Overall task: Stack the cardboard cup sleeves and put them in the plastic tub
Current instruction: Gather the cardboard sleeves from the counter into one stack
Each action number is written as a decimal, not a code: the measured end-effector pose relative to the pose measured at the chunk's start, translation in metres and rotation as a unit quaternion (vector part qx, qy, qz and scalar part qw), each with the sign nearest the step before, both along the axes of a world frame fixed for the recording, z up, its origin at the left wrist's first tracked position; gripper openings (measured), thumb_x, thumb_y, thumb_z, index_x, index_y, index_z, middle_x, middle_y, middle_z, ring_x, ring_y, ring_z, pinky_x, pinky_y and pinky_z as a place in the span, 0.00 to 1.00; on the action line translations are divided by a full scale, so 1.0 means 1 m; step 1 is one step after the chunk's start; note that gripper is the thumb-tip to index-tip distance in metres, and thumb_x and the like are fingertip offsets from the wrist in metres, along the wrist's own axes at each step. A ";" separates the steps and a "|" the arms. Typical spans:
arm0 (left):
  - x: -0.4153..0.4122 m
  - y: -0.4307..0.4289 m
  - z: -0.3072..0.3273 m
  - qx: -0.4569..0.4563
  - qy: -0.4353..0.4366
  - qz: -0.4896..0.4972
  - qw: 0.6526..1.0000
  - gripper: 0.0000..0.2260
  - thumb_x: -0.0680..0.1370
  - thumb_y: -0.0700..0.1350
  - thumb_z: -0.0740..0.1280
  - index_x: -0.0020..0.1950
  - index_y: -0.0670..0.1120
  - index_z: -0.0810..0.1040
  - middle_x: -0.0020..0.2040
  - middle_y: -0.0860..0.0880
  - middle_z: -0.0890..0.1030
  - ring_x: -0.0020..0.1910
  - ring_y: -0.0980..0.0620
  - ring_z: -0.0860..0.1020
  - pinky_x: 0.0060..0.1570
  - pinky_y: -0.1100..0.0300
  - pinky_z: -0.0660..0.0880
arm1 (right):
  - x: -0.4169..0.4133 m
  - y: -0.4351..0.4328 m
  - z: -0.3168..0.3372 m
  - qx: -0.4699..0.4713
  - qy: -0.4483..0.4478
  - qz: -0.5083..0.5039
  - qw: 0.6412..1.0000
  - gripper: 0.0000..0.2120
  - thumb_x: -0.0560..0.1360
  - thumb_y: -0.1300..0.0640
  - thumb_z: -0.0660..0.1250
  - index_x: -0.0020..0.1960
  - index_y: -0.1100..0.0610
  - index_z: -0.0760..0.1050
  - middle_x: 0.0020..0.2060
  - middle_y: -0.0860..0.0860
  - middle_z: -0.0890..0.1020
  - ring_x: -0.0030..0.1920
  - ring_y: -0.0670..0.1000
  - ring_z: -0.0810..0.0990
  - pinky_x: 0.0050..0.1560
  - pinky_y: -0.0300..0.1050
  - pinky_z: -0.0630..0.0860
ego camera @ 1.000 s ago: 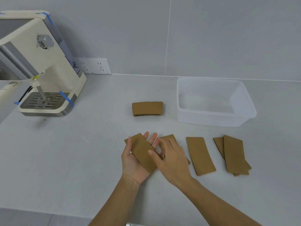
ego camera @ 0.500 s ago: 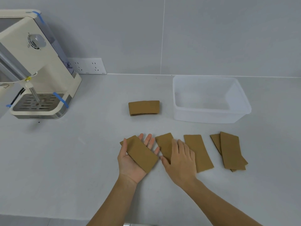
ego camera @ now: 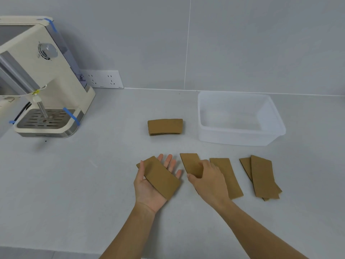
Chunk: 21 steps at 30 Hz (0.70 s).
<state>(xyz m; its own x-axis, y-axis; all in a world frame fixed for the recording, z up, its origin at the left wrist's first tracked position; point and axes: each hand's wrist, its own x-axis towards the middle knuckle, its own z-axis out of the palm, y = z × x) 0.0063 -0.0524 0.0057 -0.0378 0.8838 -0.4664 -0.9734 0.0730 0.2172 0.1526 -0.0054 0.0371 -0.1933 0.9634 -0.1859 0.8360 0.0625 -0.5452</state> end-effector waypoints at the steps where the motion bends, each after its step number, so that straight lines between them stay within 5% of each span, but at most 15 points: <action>1: 0.001 0.000 0.001 0.002 0.002 -0.002 1.000 0.30 0.70 0.62 0.64 0.66 0.45 0.74 0.63 0.42 0.78 0.60 0.43 0.78 0.62 0.40 0.71 | -0.002 0.000 0.005 -0.011 0.024 -0.008 1.000 0.24 0.73 0.47 0.64 0.64 0.57 0.66 0.57 0.52 0.75 0.59 0.52 0.71 0.61 0.49 0.69; 5: 0.004 0.002 0.006 0.007 0.021 -0.022 1.000 0.29 0.69 0.62 0.64 0.63 0.45 0.77 0.61 0.43 0.80 0.55 0.44 0.81 0.49 0.47 0.80 | -0.011 -0.007 0.022 0.012 0.086 0.020 0.996 0.22 0.72 0.47 0.65 0.63 0.55 0.68 0.57 0.51 0.75 0.58 0.51 0.71 0.62 0.49 0.69; 8: 0.007 0.002 0.006 0.006 0.049 -0.050 0.998 0.30 0.68 0.64 0.64 0.62 0.45 0.78 0.56 0.42 0.82 0.53 0.42 0.81 0.53 0.48 0.76 | -0.019 -0.019 0.026 0.044 0.088 0.073 0.992 0.22 0.73 0.47 0.64 0.64 0.55 0.68 0.60 0.50 0.74 0.60 0.50 0.70 0.64 0.45 0.66; 12: 0.014 0.003 0.008 0.058 0.043 -0.073 0.995 0.34 0.64 0.60 0.72 0.65 0.44 0.75 0.66 0.44 0.76 0.63 0.45 0.76 0.57 0.48 0.76 | -0.027 -0.028 0.023 0.064 0.074 0.106 0.989 0.20 0.73 0.47 0.64 0.62 0.54 0.69 0.60 0.49 0.75 0.59 0.50 0.70 0.62 0.42 0.65; 21: 0.024 0.002 0.005 0.089 0.060 -0.108 0.988 0.37 0.63 0.56 0.75 0.69 0.48 0.71 0.67 0.43 0.76 0.64 0.43 0.75 0.61 0.47 0.74 | -0.032 -0.033 0.011 0.098 0.042 0.136 0.985 0.20 0.70 0.48 0.63 0.58 0.56 0.73 0.59 0.52 0.77 0.63 0.53 0.71 0.66 0.47 0.65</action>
